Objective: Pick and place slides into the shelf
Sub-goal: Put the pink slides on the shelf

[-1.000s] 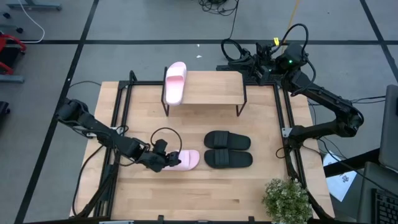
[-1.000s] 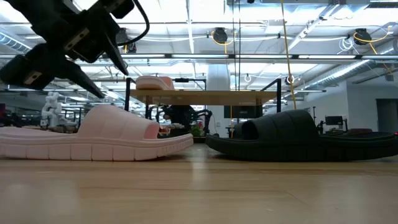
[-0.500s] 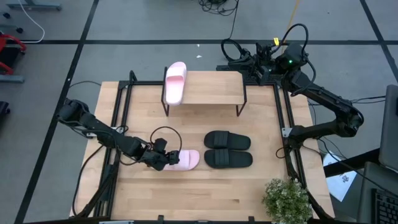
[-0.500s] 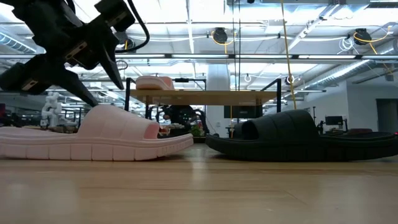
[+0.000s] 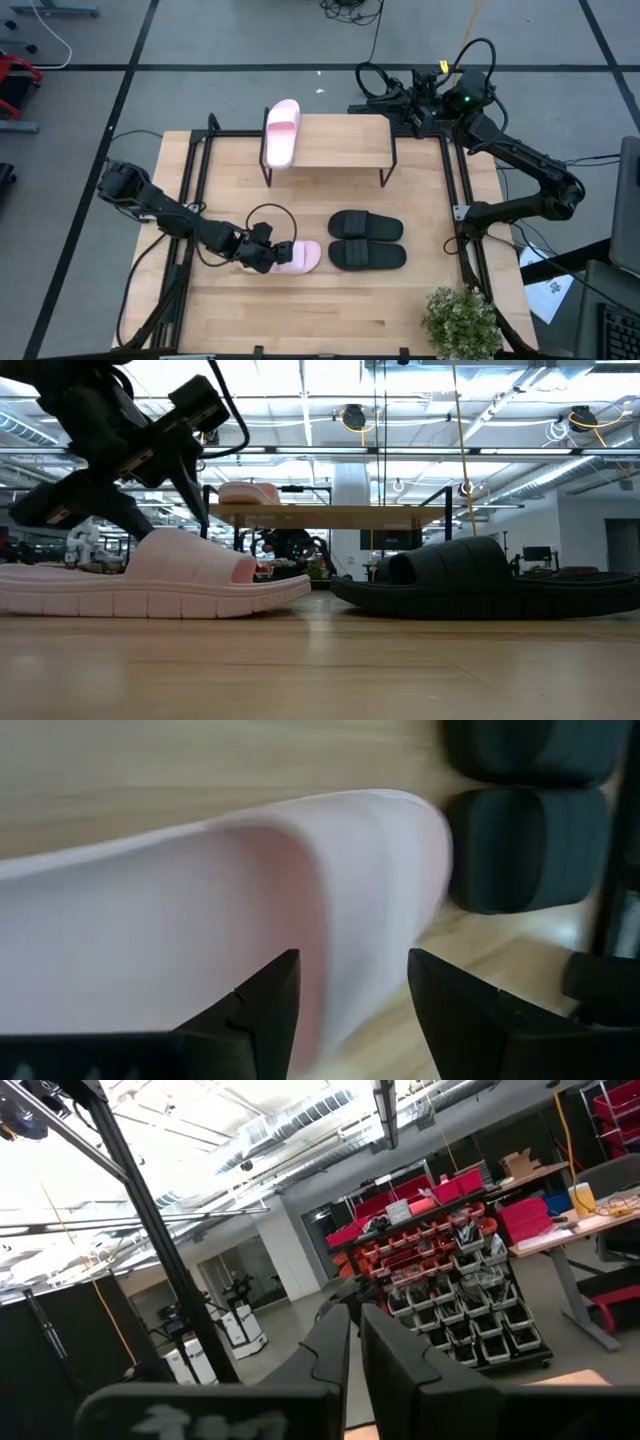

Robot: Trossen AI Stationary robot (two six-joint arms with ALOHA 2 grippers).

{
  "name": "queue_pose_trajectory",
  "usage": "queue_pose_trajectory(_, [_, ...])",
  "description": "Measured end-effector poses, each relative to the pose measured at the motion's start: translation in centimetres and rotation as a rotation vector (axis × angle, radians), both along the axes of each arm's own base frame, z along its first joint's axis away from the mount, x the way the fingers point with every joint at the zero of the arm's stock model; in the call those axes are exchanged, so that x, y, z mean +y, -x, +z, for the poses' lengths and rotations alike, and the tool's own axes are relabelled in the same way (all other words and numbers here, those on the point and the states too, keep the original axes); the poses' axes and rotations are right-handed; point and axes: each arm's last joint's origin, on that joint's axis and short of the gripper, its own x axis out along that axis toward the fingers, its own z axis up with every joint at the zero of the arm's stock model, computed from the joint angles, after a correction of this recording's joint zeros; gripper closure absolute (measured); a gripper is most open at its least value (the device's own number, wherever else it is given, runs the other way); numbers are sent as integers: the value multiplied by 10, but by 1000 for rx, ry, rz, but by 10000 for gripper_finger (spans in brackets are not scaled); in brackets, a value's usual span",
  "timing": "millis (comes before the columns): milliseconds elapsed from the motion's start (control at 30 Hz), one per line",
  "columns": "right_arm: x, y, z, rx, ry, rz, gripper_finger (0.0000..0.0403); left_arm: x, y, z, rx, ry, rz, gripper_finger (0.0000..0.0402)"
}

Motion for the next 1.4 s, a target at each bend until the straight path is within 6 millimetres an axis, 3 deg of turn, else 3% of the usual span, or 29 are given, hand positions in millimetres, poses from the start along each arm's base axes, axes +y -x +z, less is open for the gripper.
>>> queue_pose_trajectory(267, [0,0,0,0,0,0,380,-2,-10,-15,4,16,-18,224])
queue_pose_trajectory(367, [0,0,0,0,0,-1,380,-5,-15,-19,-15,21,-21,270])
queue_pose_trajectory(500, [0,0,0,0,0,-1,380,-6,-18,-20,-40,5,-48,372])
queue_pose_trajectory(667, [0,0,0,0,0,0,380,-6,-14,-5,-90,10,-48,395])
queue_pose_trajectory(933, [3,1,-1,23,27,96,380,-8,10,56,-373,-66,98,399])
queue_pose_trajectory(1167, [10,2,-2,63,107,290,380,-2,44,123,-650,-306,347,400])
queue_pose_trajectory(1400, [21,-3,-3,45,190,371,380,11,37,188,-750,-573,488,401])
